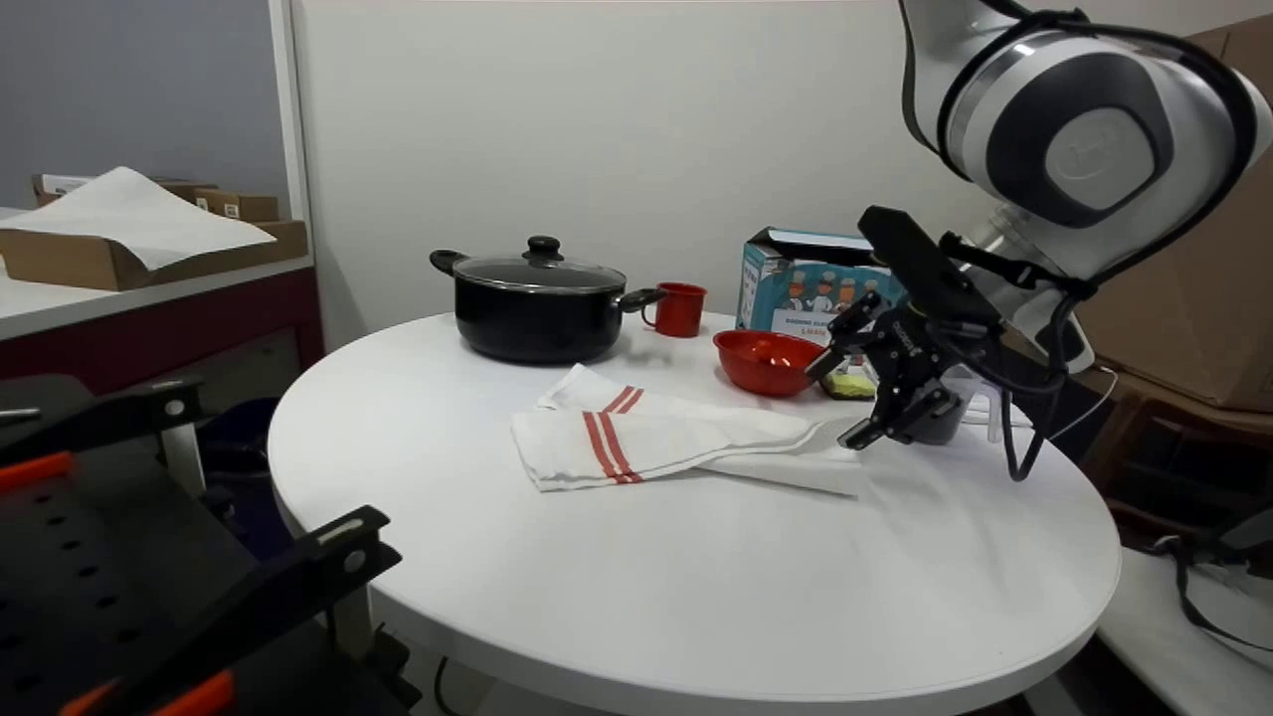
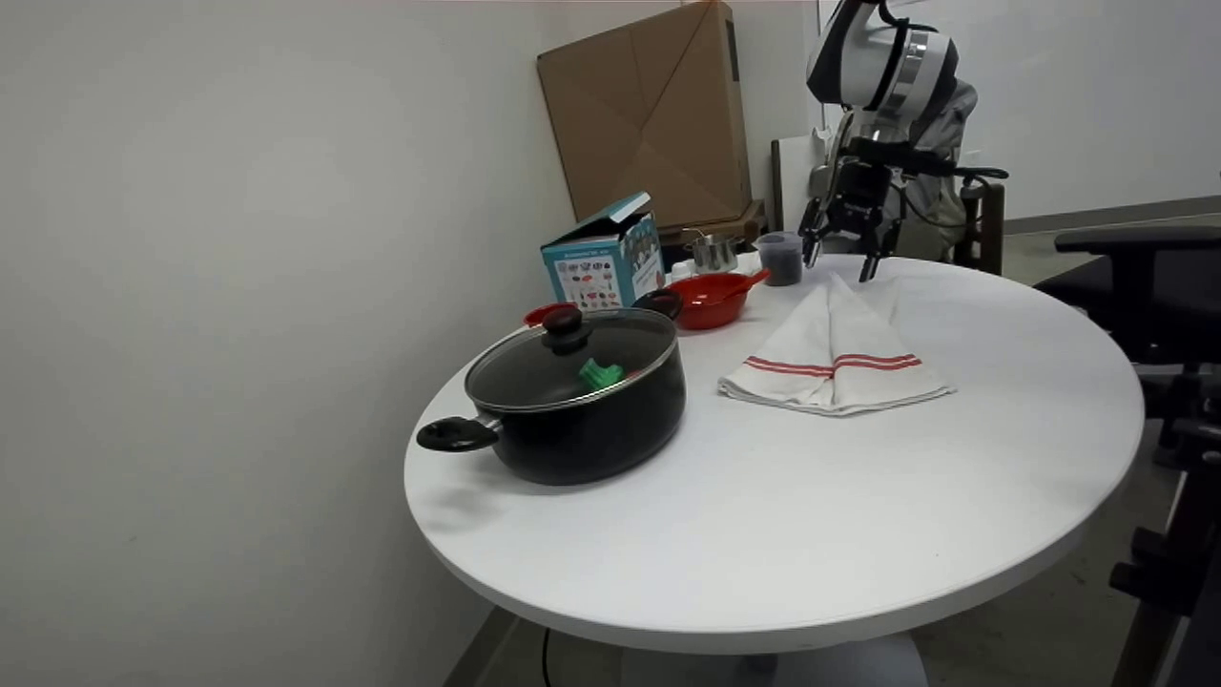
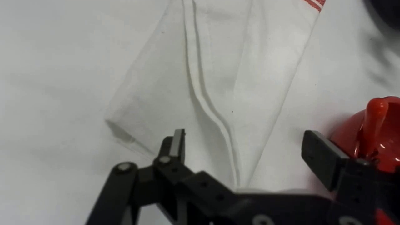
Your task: Fold the towel on the table
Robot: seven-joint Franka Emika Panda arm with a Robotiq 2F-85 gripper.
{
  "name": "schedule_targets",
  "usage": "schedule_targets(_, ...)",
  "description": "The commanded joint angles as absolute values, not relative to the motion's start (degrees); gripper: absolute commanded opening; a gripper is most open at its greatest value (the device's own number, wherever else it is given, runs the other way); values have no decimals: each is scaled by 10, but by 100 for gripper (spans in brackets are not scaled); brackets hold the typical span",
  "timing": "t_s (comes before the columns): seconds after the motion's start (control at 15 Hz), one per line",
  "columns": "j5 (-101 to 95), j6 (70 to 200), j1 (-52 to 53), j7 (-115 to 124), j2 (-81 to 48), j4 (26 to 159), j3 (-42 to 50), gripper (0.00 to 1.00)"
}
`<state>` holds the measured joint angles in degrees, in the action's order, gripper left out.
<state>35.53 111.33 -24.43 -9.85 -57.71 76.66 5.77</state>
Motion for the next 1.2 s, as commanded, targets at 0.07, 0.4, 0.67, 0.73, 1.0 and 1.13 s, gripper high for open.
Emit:
schedule_targets(0.07, 269, 1176, -195, -142, -473, 903, 54, 100)
schedule_targets(0.4, 166, 1165, -144, -157, -402, 1039, 38, 100)
schedule_targets(0.67, 79, 1205, -94, -153, -360, 1161, 36, 100)
schedule_targets(0.73, 63, 1239, -82, -144, -352, 1193, 36, 100)
schedule_targets(1.0, 14, 1408, -37, -101, -320, 1325, 34, 100)
schedule_targets(1.13, -7, 1498, -17, -77, -297, 1394, 38, 100)
